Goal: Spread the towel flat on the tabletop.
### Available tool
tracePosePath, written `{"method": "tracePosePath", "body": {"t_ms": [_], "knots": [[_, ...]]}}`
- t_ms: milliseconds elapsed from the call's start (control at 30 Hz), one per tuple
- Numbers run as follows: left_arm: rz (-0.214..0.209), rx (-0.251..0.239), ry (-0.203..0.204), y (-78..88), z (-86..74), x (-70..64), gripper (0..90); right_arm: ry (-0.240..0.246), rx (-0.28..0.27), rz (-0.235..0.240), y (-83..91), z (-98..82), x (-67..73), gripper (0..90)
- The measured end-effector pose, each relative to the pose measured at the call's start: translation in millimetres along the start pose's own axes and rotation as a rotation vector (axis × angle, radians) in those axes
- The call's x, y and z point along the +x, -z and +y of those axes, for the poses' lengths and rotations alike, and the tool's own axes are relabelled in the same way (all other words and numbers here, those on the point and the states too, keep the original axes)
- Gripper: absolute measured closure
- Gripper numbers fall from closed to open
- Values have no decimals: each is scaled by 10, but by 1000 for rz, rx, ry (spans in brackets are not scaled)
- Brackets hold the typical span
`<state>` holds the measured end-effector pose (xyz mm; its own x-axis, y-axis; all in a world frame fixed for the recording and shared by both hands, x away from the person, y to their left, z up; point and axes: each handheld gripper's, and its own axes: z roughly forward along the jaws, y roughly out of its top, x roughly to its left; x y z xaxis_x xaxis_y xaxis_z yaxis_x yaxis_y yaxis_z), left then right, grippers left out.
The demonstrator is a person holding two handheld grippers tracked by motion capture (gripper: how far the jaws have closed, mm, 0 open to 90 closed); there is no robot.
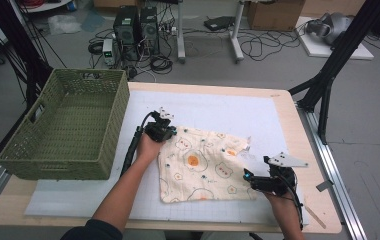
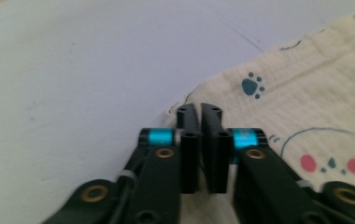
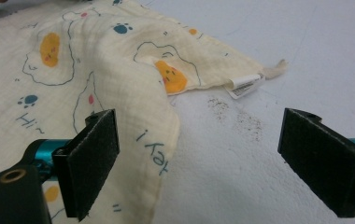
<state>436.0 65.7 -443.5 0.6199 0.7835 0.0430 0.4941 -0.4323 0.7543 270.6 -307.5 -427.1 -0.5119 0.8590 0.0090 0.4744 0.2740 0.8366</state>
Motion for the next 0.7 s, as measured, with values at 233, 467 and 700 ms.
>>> {"method": "tracePosePath", "body": {"t_ms": [233, 467, 700], "knots": [[121, -60, 124, 106, -149, 136, 790, 37, 32, -20, -45, 42, 20, 153], [70, -102, 207, 212, -197, 186, 503, 11, 34, -41, -257, 282, -201, 250], [28, -117, 226, 303, -197, 217, 496, 18, 129, 31, -834, 617, -343, 384]]}}
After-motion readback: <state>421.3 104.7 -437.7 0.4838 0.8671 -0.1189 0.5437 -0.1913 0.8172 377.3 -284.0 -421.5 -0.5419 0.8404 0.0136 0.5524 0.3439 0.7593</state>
